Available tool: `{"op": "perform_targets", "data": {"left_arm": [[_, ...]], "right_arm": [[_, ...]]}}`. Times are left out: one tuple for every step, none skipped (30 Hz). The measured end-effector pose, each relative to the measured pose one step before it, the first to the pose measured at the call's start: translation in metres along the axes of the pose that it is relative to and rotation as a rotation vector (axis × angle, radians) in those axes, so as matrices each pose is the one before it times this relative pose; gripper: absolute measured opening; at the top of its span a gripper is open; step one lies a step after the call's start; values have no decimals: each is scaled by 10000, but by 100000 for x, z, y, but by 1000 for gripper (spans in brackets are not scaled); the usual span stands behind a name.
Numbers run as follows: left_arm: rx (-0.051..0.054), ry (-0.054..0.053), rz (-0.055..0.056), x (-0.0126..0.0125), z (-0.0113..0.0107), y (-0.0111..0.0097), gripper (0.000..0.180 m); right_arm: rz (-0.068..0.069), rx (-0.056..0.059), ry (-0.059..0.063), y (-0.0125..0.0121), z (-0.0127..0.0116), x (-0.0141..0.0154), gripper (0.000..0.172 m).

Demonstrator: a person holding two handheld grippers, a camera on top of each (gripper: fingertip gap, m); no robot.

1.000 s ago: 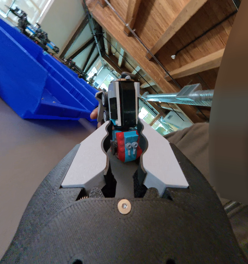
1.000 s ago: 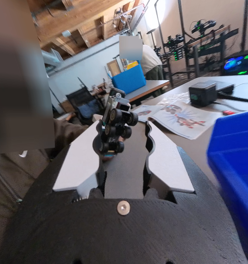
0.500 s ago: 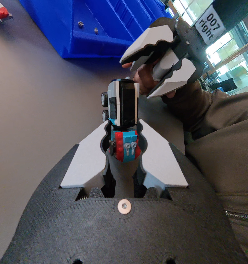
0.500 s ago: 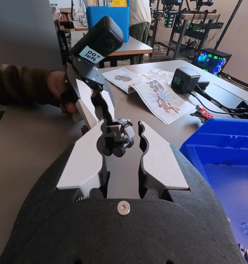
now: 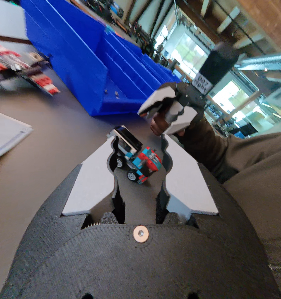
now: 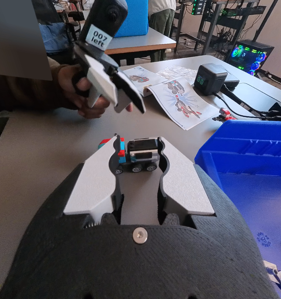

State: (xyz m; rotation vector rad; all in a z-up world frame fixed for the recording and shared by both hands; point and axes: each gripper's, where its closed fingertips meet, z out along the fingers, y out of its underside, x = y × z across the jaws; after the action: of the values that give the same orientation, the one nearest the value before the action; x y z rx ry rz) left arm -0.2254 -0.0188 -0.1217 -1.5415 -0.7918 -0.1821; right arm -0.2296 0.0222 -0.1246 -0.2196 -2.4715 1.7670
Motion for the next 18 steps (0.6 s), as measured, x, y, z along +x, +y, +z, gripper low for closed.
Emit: {"op": "perform_targets", "data": {"left_arm": [[285, -157, -127, -670, -362, -522, 55], [171, -98, -252, -626, -264, -301, 55], [72, -94, -317, -636, -176, -118, 55], [61, -127, -292, -645, -104, -44, 54], [53, -96, -216, -505, -67, 0, 54], [-10, -31, -143, -331, 8, 91, 54], [-93, -33, -96, -246, 50, 208, 54], [-140, -55, -56, -195, 93, 258, 53], [-131, -20, -18, -55, 74, 218, 53], [-112, -1, 20, 33, 63, 166, 53], [-107, -44, 45, -10, 43, 140, 53], [-128, -81, 57, -68, 27, 167, 53], [-116, -65, 68, -61, 17, 146, 53], [-89, -37, 58, -39, 3, 97, 53], [-115, -35, 40, -62, 3, 133, 52], [-77, -42, 32, -98, -21, 68, 52], [7, -32, 11, -83, -55, -44, 52], [60, -23, -17, -82, -79, -137, 52]], "right_arm": [[-19, -100, -56, 241, 32, -44, 47], [-22, -151, -75, 308, 67, -80, 48], [-37, -197, -109, 361, 87, -174, 50], [-54, -215, -96, 366, 86, -184, 52], [-87, -177, -48, 267, 86, -181, 55], [-133, -135, -44, 170, 68, -228, 58], [-172, -145, -46, 141, 47, -274, 59], [-189, -186, -14, 190, 37, -237, 61], [-216, -218, 29, 250, 3, -164, 64], [-248, -241, 102, 305, -42, -27, 64], [-222, -270, 125, 368, -78, 47, 63], [-137, -257, 20, 365, -105, -68, 61], [-42, -173, -128, 271, -106, -274, 58], [29, -84, -191, 149, -70, -349, 55], [67, -71, -225, 122, 42, -423, 52], [48, -115, -269, 179, 152, -510, 50], [-9, -129, -269, 194, 262, -550, 49], [-35, -90, -237, 110, 342, -539, 48]]}}
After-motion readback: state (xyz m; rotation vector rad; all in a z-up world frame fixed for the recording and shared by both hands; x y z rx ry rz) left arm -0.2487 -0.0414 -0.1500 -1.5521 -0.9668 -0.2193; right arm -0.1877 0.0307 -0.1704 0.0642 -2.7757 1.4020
